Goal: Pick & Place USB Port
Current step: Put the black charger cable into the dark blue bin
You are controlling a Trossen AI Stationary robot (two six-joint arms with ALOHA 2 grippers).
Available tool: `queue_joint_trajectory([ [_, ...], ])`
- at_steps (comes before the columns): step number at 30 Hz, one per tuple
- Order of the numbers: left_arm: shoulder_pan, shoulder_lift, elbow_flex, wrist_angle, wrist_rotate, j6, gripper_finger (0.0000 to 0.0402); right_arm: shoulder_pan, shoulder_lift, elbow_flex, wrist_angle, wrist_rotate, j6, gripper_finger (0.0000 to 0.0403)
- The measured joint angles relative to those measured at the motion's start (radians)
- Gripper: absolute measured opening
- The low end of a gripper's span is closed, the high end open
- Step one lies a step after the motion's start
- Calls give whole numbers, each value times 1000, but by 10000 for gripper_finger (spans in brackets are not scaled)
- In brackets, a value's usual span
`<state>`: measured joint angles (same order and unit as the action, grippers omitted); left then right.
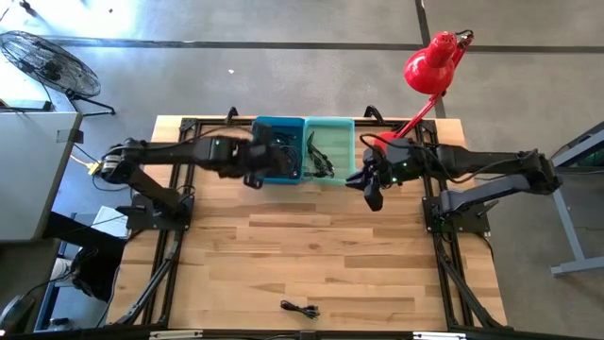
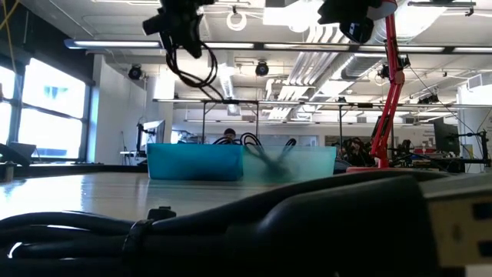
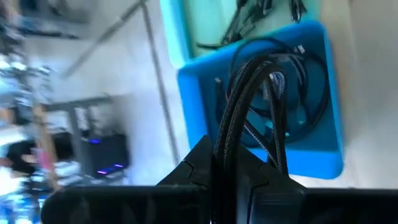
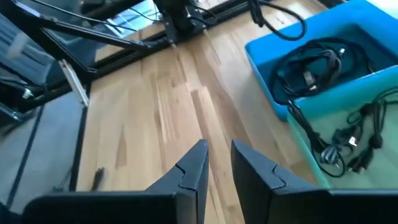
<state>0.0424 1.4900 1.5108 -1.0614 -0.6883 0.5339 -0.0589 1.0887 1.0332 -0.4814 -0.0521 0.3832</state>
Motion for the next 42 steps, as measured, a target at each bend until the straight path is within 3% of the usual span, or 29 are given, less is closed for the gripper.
queue_joint_trajectory([
  [9,206,1,0,6,208,1,15,0,0,0,-76,48,0,62],
  [22,386,74,1,53,690,4,15,0,0,0,-152,113,-14,62],
  [34,397,259,0,48,708,71,15,0,1,0,-177,113,-25,62],
  [42,397,306,0,49,708,92,15,0,1,0,-186,113,-25,62],
])
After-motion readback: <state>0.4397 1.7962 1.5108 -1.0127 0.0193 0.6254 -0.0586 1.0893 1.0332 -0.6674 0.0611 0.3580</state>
